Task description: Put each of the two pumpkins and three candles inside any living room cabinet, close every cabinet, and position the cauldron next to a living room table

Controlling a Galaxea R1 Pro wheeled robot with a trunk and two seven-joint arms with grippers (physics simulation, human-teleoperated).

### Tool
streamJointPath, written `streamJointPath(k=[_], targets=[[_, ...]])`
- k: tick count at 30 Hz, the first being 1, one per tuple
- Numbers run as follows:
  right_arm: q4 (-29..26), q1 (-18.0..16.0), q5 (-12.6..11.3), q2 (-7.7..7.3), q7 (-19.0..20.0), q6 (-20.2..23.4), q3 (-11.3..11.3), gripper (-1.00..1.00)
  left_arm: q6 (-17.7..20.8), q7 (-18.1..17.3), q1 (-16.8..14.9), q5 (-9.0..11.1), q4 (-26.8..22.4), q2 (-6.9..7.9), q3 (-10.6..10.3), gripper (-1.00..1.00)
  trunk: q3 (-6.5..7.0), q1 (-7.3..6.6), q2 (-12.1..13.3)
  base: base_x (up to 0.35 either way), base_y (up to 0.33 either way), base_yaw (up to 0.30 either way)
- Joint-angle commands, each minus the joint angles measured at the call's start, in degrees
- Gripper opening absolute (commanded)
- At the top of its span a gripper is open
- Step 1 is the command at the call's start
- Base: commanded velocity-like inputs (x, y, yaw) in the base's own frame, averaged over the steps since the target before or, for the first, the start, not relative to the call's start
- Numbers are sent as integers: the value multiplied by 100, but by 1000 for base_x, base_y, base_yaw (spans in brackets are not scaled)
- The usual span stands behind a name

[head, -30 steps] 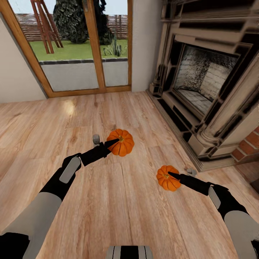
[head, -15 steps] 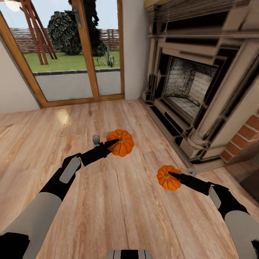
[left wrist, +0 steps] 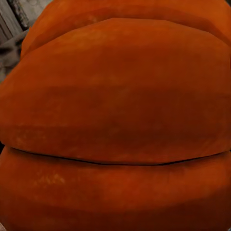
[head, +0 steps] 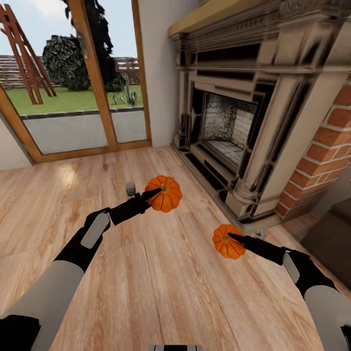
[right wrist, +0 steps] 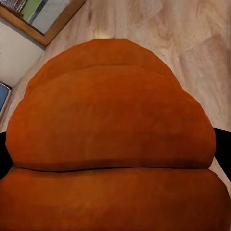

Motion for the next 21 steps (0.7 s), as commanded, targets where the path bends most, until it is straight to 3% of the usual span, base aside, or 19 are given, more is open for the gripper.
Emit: streamJointPath(k=[1, 15, 21], targets=[[1, 1, 6, -1, -8, -2, 2, -100, -3, -1, 0, -5, 0, 0, 0, -100, 23, -2, 2, 0, 0, -37], [0, 1, -5, 0, -15, -3, 2, -100, -3, -1, 2, -5, 10, 0, -2, -100, 336, -38, 21, 0, 0, -6], [7, 1, -3, 4, -6, 3, 2, -100, -3, 1, 5, -7, 27, 2, -17, -100, 477, -51, 27, 0, 0, -183]])
